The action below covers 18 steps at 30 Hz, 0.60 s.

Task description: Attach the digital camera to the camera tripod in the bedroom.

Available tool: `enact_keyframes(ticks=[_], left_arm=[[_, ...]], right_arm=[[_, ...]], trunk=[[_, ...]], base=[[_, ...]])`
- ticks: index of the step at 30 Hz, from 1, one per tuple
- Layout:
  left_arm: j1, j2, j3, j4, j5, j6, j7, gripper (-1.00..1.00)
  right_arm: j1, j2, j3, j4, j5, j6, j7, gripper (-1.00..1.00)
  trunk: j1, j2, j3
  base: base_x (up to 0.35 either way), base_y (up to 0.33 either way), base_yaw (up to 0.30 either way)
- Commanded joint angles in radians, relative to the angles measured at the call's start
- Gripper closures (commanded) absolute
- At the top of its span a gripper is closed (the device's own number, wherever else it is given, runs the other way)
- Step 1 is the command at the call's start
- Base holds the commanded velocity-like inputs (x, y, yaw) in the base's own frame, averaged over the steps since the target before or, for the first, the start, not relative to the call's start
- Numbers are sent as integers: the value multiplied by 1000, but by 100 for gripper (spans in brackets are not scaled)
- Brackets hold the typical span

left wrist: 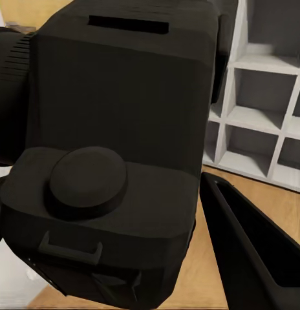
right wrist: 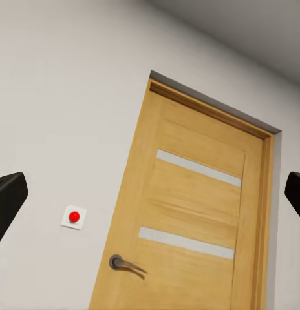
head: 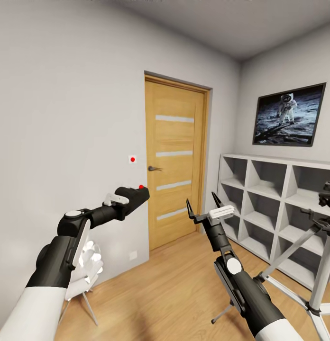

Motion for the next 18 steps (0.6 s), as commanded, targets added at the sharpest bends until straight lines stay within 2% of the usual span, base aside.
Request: enact_keyframes(ticks=[1,18], left_arm=[[-1,0,2,-1,-9,19,-7,100],[-1,0,2,13,-11,40,-1,100]], right_arm=[[-1,-1,2,0,8,-1,-6,-100],[-1,-1,2,0,8,0,-5,-100]], trunk=[[-4,6,2],[-69,125,55]], base=[[0,0,0],[0,0,0]])
